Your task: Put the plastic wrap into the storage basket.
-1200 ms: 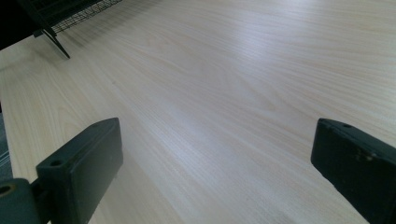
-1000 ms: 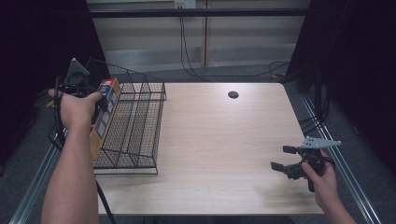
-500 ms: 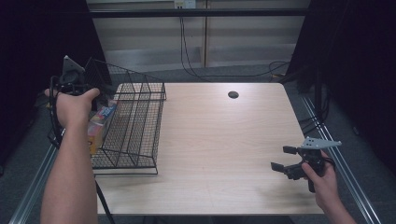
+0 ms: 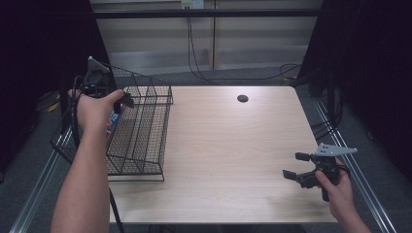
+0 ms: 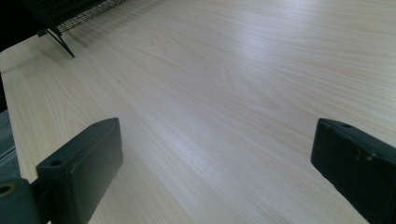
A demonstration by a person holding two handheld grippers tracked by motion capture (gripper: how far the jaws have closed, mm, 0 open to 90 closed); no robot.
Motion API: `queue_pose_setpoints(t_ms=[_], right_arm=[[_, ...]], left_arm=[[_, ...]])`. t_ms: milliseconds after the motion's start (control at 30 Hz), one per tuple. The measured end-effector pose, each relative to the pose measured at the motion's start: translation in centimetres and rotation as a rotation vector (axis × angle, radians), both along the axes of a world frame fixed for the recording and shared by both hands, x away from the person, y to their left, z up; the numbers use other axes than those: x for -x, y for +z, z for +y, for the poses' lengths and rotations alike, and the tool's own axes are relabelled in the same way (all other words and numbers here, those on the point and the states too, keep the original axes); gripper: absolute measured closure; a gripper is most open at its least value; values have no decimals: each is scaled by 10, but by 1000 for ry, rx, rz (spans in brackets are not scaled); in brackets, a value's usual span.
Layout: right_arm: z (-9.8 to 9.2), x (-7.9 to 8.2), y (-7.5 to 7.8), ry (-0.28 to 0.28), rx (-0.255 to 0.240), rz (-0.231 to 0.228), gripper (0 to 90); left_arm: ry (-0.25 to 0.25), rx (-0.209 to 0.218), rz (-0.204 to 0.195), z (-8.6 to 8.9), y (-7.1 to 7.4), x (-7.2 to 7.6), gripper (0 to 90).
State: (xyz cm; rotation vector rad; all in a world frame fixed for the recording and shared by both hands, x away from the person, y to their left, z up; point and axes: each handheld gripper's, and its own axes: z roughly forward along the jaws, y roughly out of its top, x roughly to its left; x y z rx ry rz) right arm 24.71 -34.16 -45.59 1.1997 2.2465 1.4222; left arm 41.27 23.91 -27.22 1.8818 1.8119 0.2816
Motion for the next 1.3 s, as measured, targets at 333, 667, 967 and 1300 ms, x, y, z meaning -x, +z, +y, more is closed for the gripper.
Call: queue_pose_setpoints(t_ms=[333, 667, 967, 1300], right_arm=[[2, 0, 0, 14, 5, 1, 21], [3, 0, 0, 17, 6, 2, 21], [3, 0, -1, 19, 13, 2, 21], [5, 1, -2, 24, 24, 5, 21]], left_arm=[[-93, 30, -18, -13, -13, 3, 200], [-184, 47, -23, -27, -24, 7, 167], [-244, 70, -45, -36, -32, 12, 150], [-320, 68, -63, -52, -41, 19, 140]])
